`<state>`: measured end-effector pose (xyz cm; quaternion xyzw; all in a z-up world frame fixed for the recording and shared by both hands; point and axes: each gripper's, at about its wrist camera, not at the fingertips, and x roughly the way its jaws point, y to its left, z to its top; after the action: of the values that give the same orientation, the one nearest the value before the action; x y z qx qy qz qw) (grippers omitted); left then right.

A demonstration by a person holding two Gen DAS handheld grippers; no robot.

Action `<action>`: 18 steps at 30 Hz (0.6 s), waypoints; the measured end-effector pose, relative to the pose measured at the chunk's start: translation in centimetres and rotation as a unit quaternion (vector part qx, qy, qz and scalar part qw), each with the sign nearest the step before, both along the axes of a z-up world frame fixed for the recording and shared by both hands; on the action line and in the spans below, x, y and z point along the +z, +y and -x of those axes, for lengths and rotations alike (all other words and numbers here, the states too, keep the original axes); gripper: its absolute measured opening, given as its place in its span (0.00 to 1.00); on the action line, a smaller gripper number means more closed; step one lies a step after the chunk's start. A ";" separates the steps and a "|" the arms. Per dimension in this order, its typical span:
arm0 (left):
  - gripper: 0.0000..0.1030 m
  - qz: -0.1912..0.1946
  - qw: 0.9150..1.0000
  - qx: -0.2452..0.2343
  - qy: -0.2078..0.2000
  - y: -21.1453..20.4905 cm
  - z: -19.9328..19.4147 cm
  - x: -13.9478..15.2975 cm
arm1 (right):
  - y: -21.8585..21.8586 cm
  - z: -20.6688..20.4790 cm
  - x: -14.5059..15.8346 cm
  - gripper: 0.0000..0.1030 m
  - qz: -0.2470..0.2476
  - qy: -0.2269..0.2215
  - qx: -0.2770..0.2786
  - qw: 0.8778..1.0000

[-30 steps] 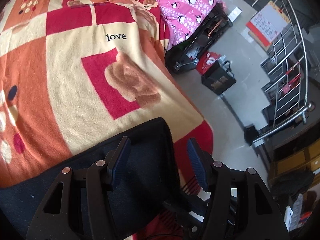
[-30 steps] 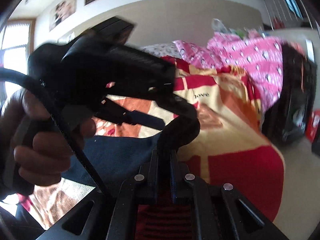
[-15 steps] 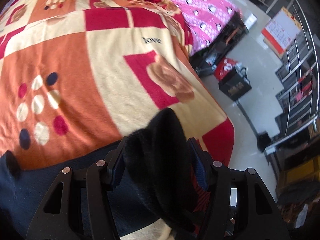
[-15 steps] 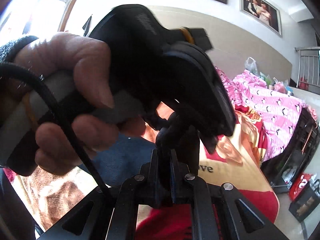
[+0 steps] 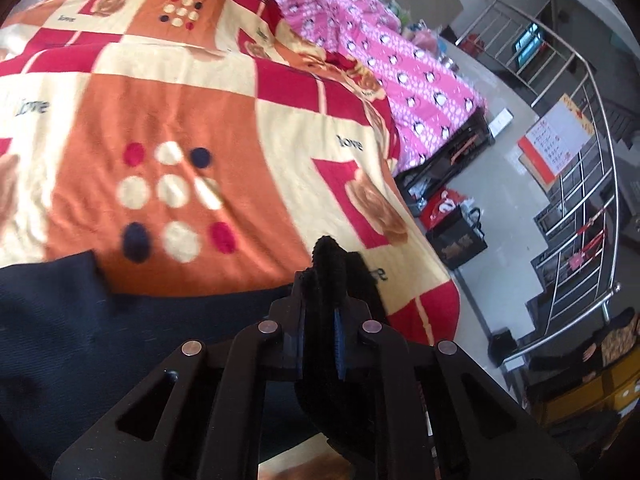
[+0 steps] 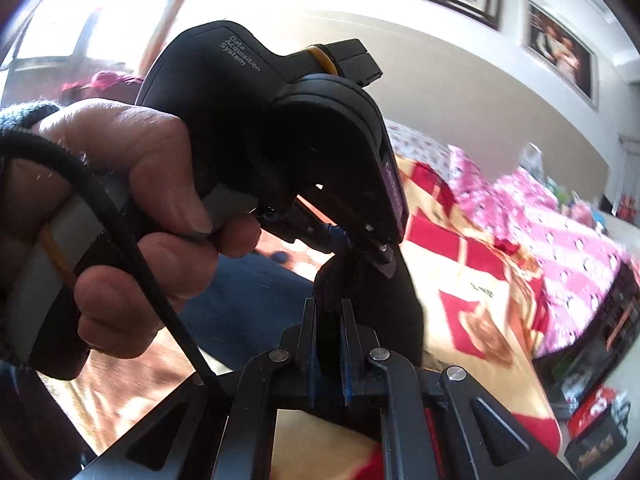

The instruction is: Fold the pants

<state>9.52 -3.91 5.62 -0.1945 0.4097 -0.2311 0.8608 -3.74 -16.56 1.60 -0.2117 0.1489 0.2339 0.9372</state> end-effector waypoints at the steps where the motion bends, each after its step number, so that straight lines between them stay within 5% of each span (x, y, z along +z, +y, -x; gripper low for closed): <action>1: 0.09 0.004 1.000 0.006 0.000 1.3 0.2 -0.1 | 1.1 0.2 -0.1 0.08 0.005 -0.001 0.011 1.000; 11: 0.09 0.002 0.998 0.065 0.012 11.8 2.2 -1.7 | 11.5 1.8 -0.2 0.08 0.040 -0.006 0.112 0.993; 18: 0.14 -0.001 0.997 0.075 0.020 13.8 1.6 -3.3 | 14.8 0.9 -0.4 0.08 0.054 0.003 0.125 0.991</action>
<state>7.88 9.88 2.30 -0.2288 0.4111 -0.1616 0.8675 -4.66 -1.76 1.24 -0.2781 0.1368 0.3417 0.8872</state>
